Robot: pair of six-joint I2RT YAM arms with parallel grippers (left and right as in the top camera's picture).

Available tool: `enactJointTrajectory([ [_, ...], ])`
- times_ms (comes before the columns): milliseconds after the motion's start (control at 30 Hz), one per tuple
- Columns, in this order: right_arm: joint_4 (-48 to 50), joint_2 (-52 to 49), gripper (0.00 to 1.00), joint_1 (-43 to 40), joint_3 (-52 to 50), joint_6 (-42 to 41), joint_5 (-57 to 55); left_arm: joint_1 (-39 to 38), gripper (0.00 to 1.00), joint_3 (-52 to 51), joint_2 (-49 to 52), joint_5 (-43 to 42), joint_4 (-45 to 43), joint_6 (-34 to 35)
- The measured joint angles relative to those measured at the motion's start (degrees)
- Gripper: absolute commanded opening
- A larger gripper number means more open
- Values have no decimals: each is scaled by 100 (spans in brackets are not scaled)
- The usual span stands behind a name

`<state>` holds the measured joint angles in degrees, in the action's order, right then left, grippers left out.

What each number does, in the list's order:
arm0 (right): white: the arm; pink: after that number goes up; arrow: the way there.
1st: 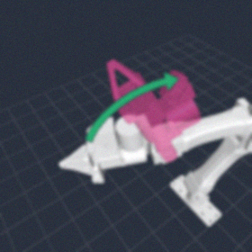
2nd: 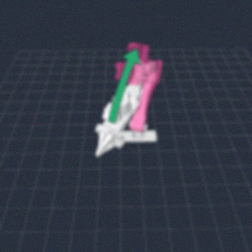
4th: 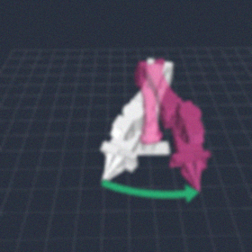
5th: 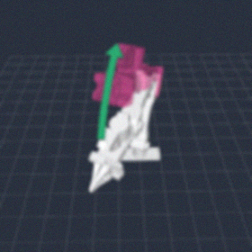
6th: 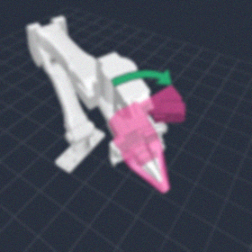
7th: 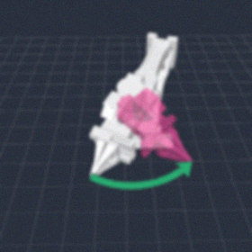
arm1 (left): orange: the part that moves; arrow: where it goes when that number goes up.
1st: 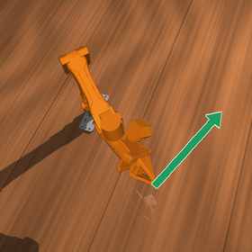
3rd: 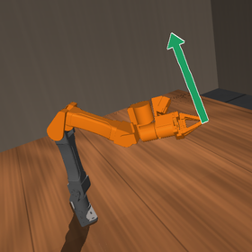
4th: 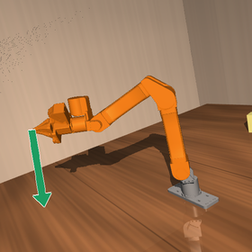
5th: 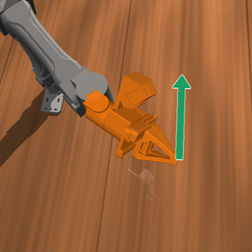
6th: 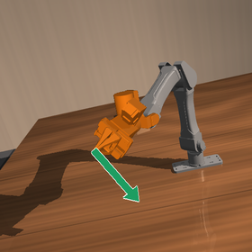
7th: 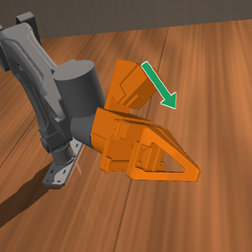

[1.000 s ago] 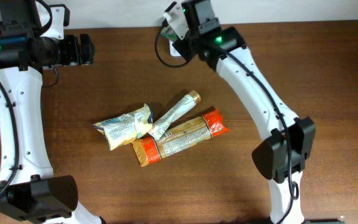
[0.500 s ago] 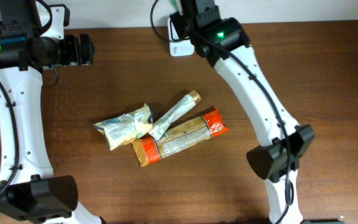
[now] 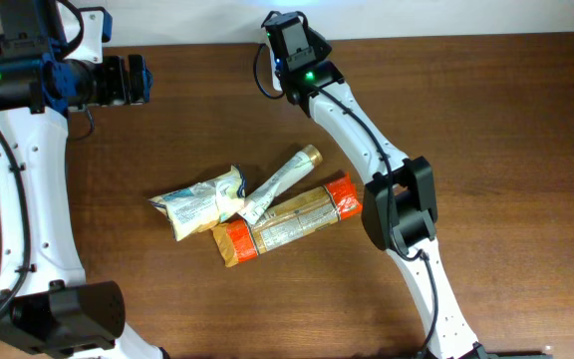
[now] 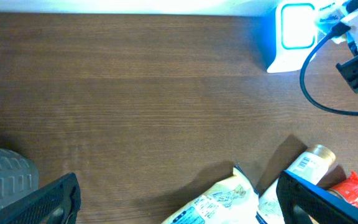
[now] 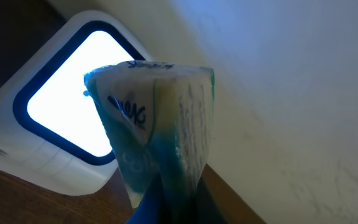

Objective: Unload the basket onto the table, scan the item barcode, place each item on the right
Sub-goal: 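Carry the tissue pack with right gripper and hold it at the scanner, then place the tissue pack on the right side of the table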

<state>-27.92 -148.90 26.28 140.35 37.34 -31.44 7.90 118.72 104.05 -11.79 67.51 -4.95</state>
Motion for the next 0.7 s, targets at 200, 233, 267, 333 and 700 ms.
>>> enactJointTrajectory([
  [200, 11, -4, 4, 0, 0, 37, -2, 0, 99, 0, 0, 0, 0, 0],
  [233, 9, -4, 4, 0, 0, 35, -4, 0, 99, 0, 0, 0, 0, 0],
  [267, -66, -4, 4, 0, 0, -7, -4, 0, 99, 0, 0, -2, 0, 0],
  [333, -564, 33, 4, 0, -2, -326, 223, 0, 99, 0, 0, 2, -2, 0],
  [700, -6773, 3104, 4, -2409, -20, -4127, 2483, 0, 99, 0, 0, -2, 0, 0],
])
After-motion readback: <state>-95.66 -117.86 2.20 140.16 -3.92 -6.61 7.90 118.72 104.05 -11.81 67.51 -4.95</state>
